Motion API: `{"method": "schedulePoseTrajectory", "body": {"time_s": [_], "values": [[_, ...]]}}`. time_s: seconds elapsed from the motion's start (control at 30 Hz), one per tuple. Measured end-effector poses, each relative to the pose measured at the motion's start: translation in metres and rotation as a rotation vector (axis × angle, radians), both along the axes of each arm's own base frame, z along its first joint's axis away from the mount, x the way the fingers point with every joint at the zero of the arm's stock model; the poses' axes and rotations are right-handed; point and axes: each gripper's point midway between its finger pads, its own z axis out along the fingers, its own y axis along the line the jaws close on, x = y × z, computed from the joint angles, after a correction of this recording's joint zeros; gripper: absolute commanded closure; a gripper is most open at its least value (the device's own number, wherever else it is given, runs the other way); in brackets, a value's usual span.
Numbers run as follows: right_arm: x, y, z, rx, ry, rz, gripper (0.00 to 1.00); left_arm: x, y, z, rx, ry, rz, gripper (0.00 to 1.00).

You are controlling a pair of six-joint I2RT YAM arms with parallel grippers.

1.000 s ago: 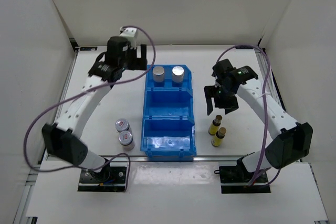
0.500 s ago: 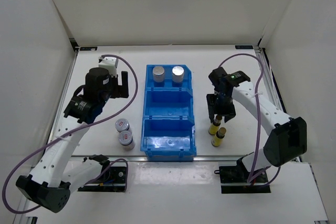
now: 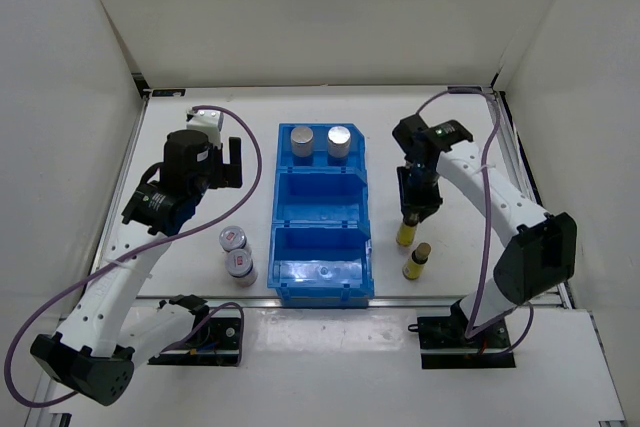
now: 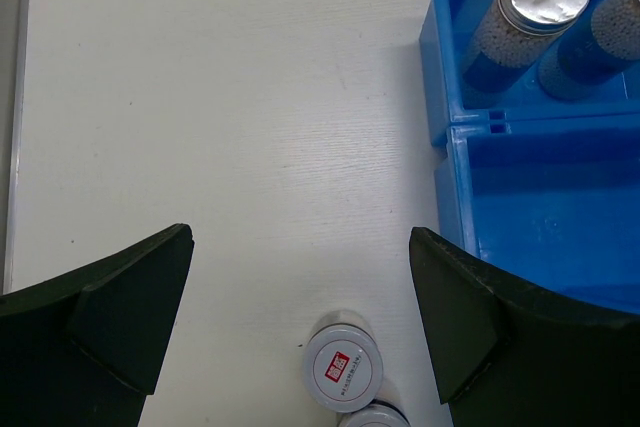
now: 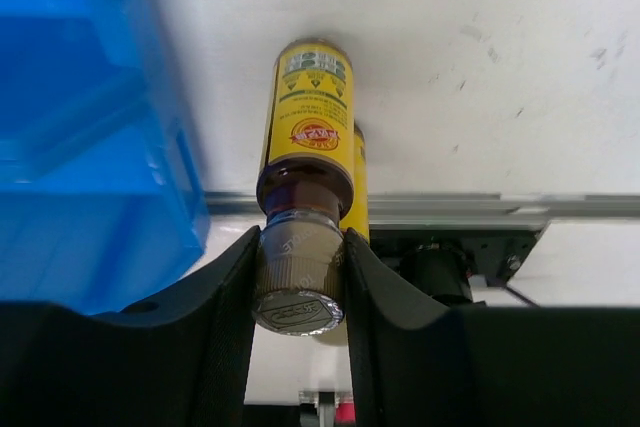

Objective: Organize the condiment bottles

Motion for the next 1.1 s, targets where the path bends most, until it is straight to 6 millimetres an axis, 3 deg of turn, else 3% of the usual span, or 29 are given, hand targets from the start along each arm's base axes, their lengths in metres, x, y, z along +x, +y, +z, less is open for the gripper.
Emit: {"method": "schedulePoseTrajectory", "body": {"time_s": [0.23,0.37,0.5,0.67,0.9,0.97,1.0,1.07,1.1], "values": [[0.052,0.030,0.066,0.079,-0.212,0.053,1.00,0.000,0.000,0.000,-0.003,0.000,0.004,0.00],[0.060,0.059,0.084,0.131,-0.258,0.133,1.00,0.000,0.000,0.000,-0.008,0.000,0.007,0.00],[0.060,0.087,0.073,0.134,-0.216,0.218,1.00,0.000,0.000,0.000,-0.008,0.001,0.008,0.00],[0.062,0.117,0.038,0.109,-0.123,0.302,1.00,-0.001,0.000,-0.006,-0.008,0.013,0.011,0.00],[0.071,0.137,-0.009,0.062,-0.047,0.362,0.99,-0.001,0.000,-0.007,-0.020,0.018,0.018,0.00],[0.072,0.141,-0.020,0.060,-0.013,0.374,0.89,-0.001,0.000,-0.008,-0.022,0.019,0.020,0.00],[0.073,0.142,-0.020,0.061,-0.015,0.379,0.66,-0.002,0.000,-0.008,-0.023,0.020,0.020,0.00],[0.076,0.145,-0.019,0.065,-0.027,0.382,0.40,-0.002,0.000,-0.008,-0.023,0.020,0.020,0.00],[0.077,0.145,-0.020,0.063,-0.028,0.385,0.15,-0.002,0.000,-0.008,-0.024,0.019,0.020,0.00]]}}
